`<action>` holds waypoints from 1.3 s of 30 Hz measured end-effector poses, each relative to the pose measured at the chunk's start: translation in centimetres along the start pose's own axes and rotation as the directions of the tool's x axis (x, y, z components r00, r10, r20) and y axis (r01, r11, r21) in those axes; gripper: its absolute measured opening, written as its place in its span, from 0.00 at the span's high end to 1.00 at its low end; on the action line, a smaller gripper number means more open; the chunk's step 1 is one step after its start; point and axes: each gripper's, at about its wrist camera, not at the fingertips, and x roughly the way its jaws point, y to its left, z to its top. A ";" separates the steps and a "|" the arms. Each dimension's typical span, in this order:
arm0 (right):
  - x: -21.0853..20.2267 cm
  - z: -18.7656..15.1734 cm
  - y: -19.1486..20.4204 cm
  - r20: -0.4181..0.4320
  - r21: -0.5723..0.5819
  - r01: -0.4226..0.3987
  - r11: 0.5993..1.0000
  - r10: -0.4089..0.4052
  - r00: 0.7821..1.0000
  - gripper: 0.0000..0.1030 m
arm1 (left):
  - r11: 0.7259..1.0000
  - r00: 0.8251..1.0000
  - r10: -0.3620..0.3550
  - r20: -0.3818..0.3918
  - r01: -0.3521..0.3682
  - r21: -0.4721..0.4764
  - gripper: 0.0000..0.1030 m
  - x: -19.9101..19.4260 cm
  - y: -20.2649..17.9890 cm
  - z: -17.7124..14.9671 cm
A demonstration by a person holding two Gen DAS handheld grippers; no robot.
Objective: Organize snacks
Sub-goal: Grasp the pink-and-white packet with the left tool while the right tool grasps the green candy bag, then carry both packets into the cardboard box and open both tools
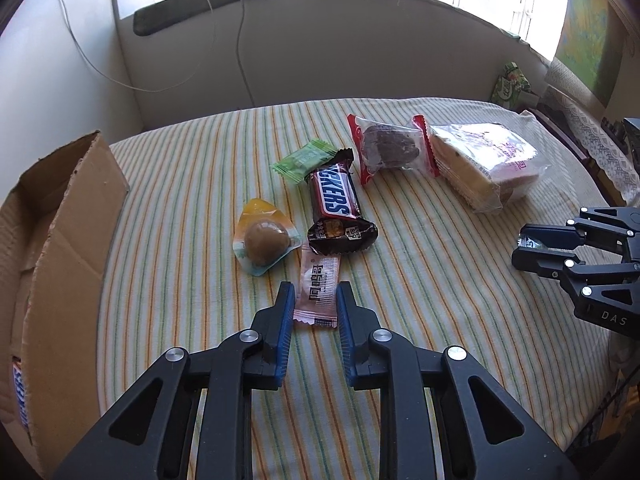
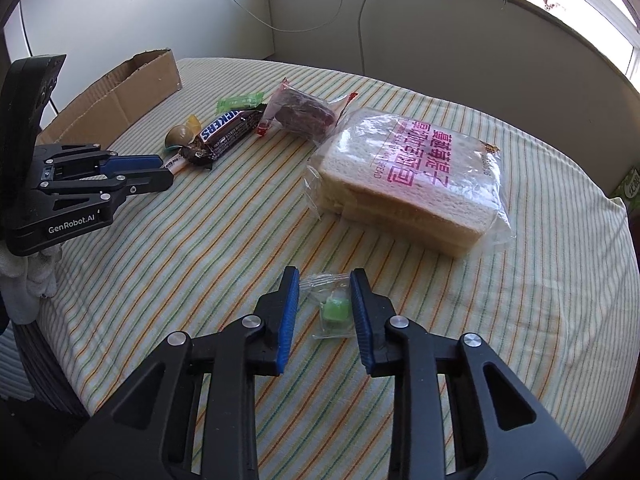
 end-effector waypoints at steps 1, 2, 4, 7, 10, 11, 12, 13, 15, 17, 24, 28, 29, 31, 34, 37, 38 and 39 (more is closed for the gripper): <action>0.0 0.0 0.0 0.000 -0.001 0.001 1.000 -0.001 1.000 0.74 | 1.000 1.000 0.000 0.002 0.000 -0.002 0.81 -0.1 0.0 -0.1; -0.1 -0.2 0.0 0.003 0.000 0.005 1.000 -0.005 1.000 0.74 | 1.000 1.000 -0.003 0.004 0.003 -0.006 0.81 -0.2 0.0 -0.3; -0.3 -0.2 0.0 0.008 0.006 0.009 1.000 -0.009 1.000 0.74 | 1.000 1.000 -0.010 0.008 0.011 -0.018 0.81 -0.5 0.2 -0.4; -0.9 -0.2 0.1 0.020 0.012 0.006 1.000 -0.007 1.000 0.74 | 0.999 1.000 -0.021 0.022 0.021 -0.039 0.81 -1.2 0.7 -0.7; -1.6 -0.3 0.2 0.036 0.013 0.011 1.000 -0.012 0.999 0.74 | 0.998 0.999 -0.024 0.038 0.026 -0.054 0.81 -2.0 1.2 -0.9; -1.8 -0.2 0.4 0.041 0.014 0.013 1.000 -0.014 0.999 0.74 | 0.998 0.999 -0.025 0.045 0.027 -0.059 0.81 -2.4 1.4 -1.0; -2.0 -0.1 0.5 0.046 0.015 0.012 1.000 -0.013 0.999 0.74 | 0.997 0.998 -0.024 0.052 0.028 -0.066 0.81 -2.7 1.6 -1.0; -2.2 0.0 0.7 0.051 0.013 0.012 1.000 -0.012 0.999 0.74 | 0.997 0.998 -0.023 0.060 0.027 -0.071 0.81 -3.1 1.8 -1.1; -2.5 0.4 1.1 0.062 0.007 0.013 1.000 -0.014 0.998 0.74 | 0.996 0.997 -0.018 0.078 0.024 -0.082 0.81 -3.9 2.3 -1.2; -2.9 0.8 1.6 0.073 -0.001 0.010 1.000 -0.010 0.997 0.74 | 0.996 0.995 -0.012 0.096 0.021 -0.092 0.81 -4.8 2.8 -1.3; -3.7 3.0 4.4 0.110 -0.046 -0.005 0.999 0.010 0.994 0.74 | 0.991 0.987 0.024 0.157 -0.003 -0.135 0.81 -7.6 4.6 -1.8; -3.8 4.5 6.3 0.129 -0.080 -0.018 0.997 0.029 0.991 0.74 | 0.986 0.981 0.055 0.186 -0.024 -0.164 0.81 -9.2 6.1 -2.2; -3.7 4.9 6.9 0.133 -0.090 -0.021 0.996 0.033 0.991 0.74 | 0.985 0.979 0.062 0.192 -0.028 -0.173 0.81 -9.5 6.5 -2.3; -3.7 5.8 7.9 0.143 -0.107 -0.026 0.994 0.041 0.989 0.74 | 0.981 0.977 0.077 0.201 -0.038 -0.191 0.81 -10.1 7.4 -2.5; -3.6 7.0 9.5 0.155 -0.129 -0.041 0.991 0.061 0.986 0.74 | 0.975 0.971 0.107 0.212 -0.061 -0.212 0.81 -10.8 8.7 -2.9; -3.2 8.4 11.0 0.165 -0.149 -0.052 0.987 0.077 0.983 0.74 | 0.969 0.967 0.130 0.220 -0.077 -0.235 0.81 -11.5 10.2 -3.2; -3.1 8.8 11.5 0.168 -0.155 -0.058 0.986 0.084 0.982 0.74 | 0.966 0.965 0.140 0.221 -0.084 -0.242 0.81 -11.7 10.7 -3.3; -3.0 9.2 12.0 0.170 -0.162 -0.065 0.985 0.092 0.981 0.74 | 0.964 0.963 0.149 0.223 -0.092 -0.250 0.81 -11.9 11.2 -3.4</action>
